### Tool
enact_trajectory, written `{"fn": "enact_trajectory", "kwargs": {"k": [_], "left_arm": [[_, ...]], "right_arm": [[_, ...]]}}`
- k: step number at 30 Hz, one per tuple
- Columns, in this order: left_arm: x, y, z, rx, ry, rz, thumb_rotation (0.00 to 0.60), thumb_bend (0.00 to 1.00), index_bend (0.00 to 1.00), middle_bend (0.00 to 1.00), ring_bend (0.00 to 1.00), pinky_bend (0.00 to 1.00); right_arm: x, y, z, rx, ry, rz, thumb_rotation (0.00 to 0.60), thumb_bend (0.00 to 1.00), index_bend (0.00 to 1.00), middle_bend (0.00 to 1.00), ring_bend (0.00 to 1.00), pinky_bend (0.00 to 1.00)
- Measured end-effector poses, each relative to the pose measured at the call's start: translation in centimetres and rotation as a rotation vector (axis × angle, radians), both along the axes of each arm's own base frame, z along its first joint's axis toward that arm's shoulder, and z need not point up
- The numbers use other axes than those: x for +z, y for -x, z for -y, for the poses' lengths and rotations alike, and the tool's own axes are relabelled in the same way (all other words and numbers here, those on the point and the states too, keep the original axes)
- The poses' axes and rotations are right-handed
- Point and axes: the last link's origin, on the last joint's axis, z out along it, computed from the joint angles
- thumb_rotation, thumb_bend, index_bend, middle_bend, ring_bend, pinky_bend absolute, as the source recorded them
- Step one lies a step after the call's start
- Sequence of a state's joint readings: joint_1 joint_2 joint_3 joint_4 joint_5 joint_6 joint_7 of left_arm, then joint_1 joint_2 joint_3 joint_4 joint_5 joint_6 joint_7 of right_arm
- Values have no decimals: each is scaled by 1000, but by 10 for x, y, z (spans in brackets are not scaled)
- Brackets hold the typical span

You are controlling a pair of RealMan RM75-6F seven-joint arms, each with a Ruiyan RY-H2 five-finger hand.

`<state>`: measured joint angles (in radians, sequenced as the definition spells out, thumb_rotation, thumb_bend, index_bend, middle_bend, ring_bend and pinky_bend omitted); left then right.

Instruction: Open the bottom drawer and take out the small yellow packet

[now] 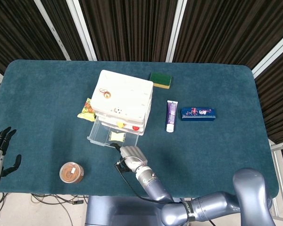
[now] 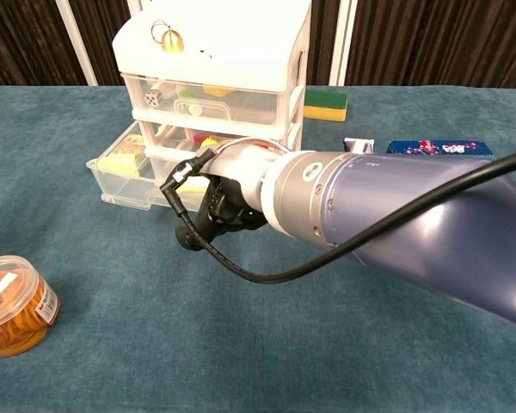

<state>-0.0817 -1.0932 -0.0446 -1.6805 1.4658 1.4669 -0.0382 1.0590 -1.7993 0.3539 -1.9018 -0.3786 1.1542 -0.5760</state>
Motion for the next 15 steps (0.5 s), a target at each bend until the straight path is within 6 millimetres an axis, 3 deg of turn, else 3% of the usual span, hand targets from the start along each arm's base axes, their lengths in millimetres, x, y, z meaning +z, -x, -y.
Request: {"fn": "enact_trajectory", "kwargs": {"k": [15], "left_arm": [[0,0,0,1,3,-2,600,439,64,19,0,0]], "right_arm": [[0,4,4,-8,10,-31,600,558,189,918,930,1000]]}}
